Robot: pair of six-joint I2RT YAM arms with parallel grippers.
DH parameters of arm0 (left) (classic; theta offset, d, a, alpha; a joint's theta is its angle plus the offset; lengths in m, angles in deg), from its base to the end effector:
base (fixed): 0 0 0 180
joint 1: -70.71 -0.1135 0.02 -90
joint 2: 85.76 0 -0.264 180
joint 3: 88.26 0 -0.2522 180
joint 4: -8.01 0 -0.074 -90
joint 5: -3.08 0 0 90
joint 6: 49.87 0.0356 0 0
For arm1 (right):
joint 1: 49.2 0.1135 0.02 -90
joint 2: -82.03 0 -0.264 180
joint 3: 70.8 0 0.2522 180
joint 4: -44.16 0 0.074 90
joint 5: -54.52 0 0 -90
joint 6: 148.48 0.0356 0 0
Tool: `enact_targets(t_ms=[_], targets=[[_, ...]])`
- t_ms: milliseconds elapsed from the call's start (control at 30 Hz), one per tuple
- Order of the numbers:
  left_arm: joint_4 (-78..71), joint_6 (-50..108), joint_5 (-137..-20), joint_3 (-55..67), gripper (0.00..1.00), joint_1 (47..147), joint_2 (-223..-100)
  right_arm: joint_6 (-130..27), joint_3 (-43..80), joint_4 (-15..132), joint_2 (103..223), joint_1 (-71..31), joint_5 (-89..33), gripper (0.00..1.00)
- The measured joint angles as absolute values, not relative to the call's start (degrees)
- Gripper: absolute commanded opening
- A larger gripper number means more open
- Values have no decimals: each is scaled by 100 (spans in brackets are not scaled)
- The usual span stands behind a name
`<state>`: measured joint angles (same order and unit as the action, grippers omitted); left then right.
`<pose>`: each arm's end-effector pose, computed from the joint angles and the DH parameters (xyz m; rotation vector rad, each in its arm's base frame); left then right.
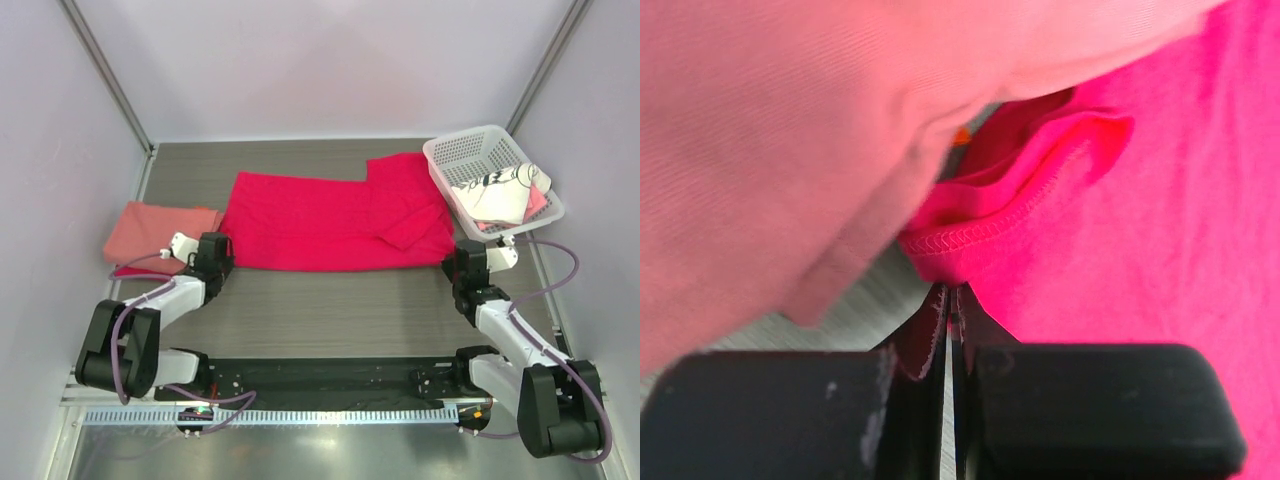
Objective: Fold and stack the t-shirts
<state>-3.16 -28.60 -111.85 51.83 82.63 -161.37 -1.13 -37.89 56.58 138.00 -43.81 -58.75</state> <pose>0.2300 -0.0332 0.1445 -1.2673 1.9220 -0.2001 0.1917 0.0040 0.1716 1.1349 1.8137 0.1966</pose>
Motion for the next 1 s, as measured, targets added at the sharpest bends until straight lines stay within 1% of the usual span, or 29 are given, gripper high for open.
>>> enact_targets(t_ms=[133,267,467,567,700,800,900,1000], targets=[[-716,-2727,-11089,4827,0,8256,-15882,-170,-3666,5883,13804,-4381,-5831,1],[-1243,-2648,-10837,4066,0,8165,-15770,-354,-2934,6393,14014,-4381,-5735,1],[-2135,-2502,-10203,2280,0,7513,-15856,-839,-613,7164,14523,-4381,-5438,1],[-2620,-2357,-10044,1500,0,7223,-15799,-1045,443,7457,14571,-4381,-5230,1],[-3359,-2108,-9959,698,0,7133,-15405,-1337,1551,7955,14344,-4381,-4904,1],[-3831,-1955,-9876,287,0,7139,-14780,-1486,2087,8312,14031,-4379,-4710,1],[-4169,-1863,-9869,-139,0,7133,-14295,-1530,2456,8569,13714,-4381,-4554,1],[-4327,-1787,-9867,-447,0,7133,-14179,-1556,2690,8722,13563,-4381,-4511,1]])
